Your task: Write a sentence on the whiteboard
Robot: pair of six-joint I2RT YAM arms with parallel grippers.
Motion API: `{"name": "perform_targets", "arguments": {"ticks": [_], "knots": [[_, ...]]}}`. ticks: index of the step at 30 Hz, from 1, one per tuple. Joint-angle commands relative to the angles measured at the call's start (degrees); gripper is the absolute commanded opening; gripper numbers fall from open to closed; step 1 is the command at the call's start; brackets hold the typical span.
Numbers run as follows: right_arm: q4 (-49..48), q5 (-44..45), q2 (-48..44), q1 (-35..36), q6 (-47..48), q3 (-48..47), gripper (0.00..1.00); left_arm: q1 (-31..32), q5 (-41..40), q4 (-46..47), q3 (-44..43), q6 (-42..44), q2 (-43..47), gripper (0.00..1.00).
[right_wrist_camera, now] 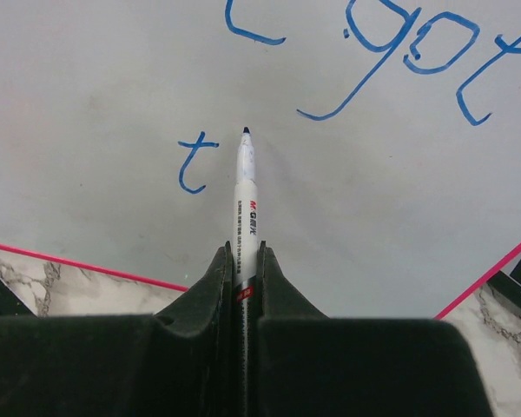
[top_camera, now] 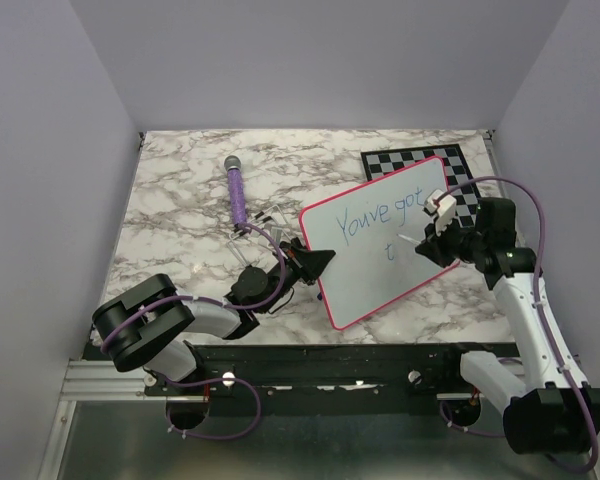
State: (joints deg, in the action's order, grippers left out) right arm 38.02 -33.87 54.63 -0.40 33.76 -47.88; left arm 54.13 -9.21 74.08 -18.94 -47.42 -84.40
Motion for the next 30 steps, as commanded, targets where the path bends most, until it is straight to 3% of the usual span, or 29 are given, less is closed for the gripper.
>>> {"name": "perform_targets", "arguments": {"ticks": [1, 13, 30], "knots": [[-2.86, 1.17, 0.82, 0.32, -2.03, -1.17, 0.01, 0.80, 3.50, 1.15, 0.92, 3.39, -0.59, 0.00], [-4.89, -0.67, 3.81, 0.32, -2.29, -0.55, 0.00, 0.80, 4.12, 1.50, 0.66, 3.74, -0.85, 0.00], [1.97, -0.23, 3.03, 0.32, 2.89, 2.35, 0.01, 0.72, 3.50, 1.33, 0.75, 3.74, -0.59, 0.00]]}}
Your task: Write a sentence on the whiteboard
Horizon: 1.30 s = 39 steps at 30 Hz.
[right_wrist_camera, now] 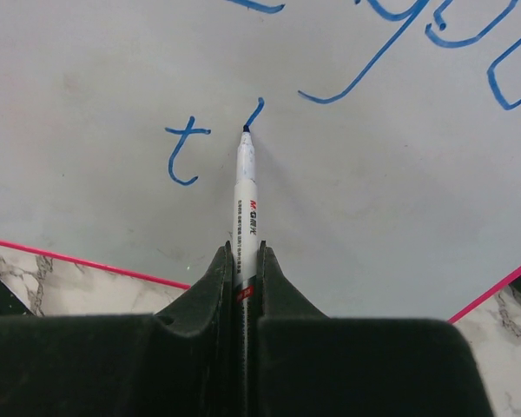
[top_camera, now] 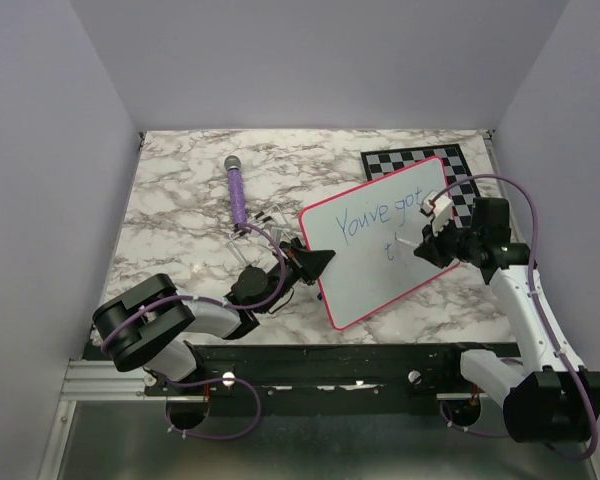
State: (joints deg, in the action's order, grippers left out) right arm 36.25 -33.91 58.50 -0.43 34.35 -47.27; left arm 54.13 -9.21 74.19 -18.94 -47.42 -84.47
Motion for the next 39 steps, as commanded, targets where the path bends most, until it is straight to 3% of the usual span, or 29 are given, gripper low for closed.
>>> {"name": "perform_targets", "arguments": {"ticks": [1, 20, 39], "knots": [[4.35, -0.19, -1.02, 0.25, 2.48, 2.00, 0.01, 0.72, 3.50, 1.22, 0.75, 3.74, -0.44, 0.00], [8.57, 0.42, -1.28, 0.25, 5.73, 4.11, 0.01, 0.72, 3.59, 1.13, 0.57, 3.82, -0.61, 0.00], [3.39, 0.16, 0.74, 0.34, 0.81, -0.55, 0.01, 0.72, 3.76, 1.13, 0.74, 3.82, -0.52, 0.00]]}}
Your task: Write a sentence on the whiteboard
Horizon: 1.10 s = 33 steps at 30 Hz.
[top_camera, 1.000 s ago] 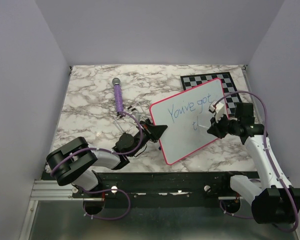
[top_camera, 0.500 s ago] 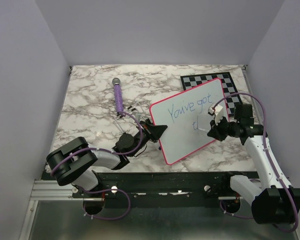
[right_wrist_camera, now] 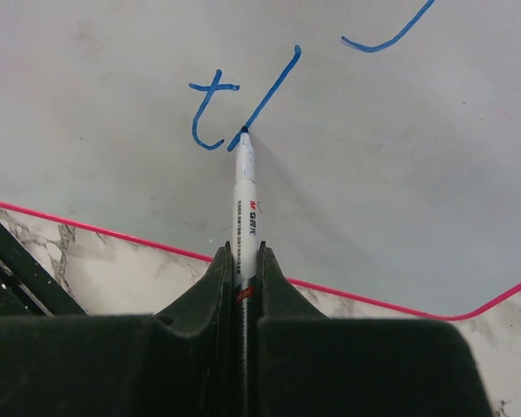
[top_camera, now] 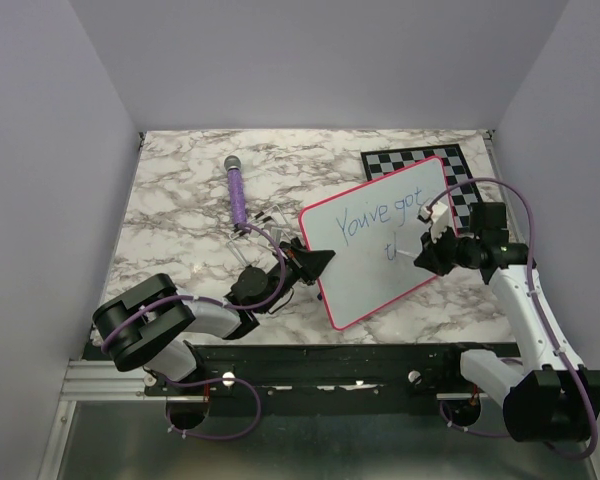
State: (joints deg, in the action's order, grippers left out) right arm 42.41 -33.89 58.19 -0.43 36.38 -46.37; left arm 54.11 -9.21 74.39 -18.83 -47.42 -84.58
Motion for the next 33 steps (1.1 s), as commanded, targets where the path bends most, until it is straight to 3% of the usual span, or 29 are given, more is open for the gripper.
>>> {"name": "perform_targets", "arguments": {"ticks": [1, 33], "knots": [[-3.12, 0.05, 1.13, 0.34, -1.31, -1.44, 0.01, 0.74, 3.85, 0.93, 0.55, 3.82, -0.33, 0.00], [-6.73, 4.80, -0.19, 0.34, -5.00, -0.21, 0.00, 0.74, 3.94, 1.55, 0.81, 3.91, -0.77, 0.00]]}}
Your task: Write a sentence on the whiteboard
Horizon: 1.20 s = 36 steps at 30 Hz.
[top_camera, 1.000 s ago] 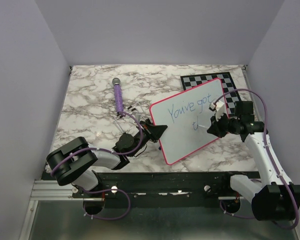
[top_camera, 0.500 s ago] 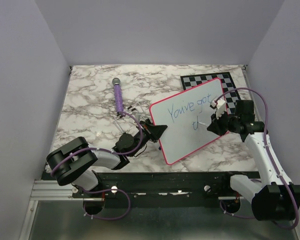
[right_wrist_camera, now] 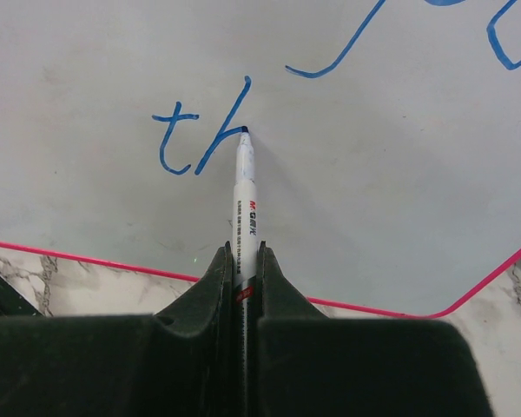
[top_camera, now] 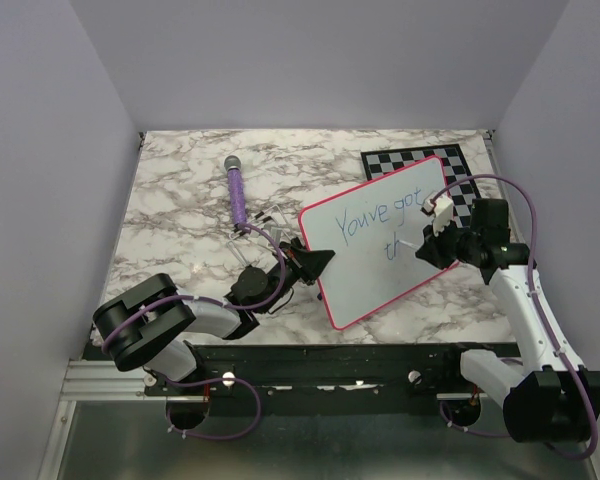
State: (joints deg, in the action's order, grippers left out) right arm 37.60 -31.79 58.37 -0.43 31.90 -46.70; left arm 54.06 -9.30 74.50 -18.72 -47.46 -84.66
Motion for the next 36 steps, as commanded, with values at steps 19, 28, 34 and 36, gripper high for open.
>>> {"name": "perform_targets", "arguments": {"ticks": [19, 28, 34, 36], "knots": [[3.44, 2.96, -1.50, 0.34, 3.43, 1.78, 0.01, 0.78, 3.85, 1.17, 0.70, 4.13, -0.68, 0.00], [6.08, 3.31, -1.77, 0.34, 5.19, 2.93, 0.01, 0.78, 3.85, 1.09, 0.62, 4.13, -0.42, 0.00], [6.25, 5.16, -1.77, 0.34, 5.10, 3.63, 0.01, 0.78, 3.85, 1.35, 0.88, 4.04, -0.42, 0.00], [6.25, 5.34, -1.77, 0.34, 4.84, 3.46, 0.01, 0.78, 3.85, 1.35, 0.88, 4.04, -0.41, 0.00]]}}
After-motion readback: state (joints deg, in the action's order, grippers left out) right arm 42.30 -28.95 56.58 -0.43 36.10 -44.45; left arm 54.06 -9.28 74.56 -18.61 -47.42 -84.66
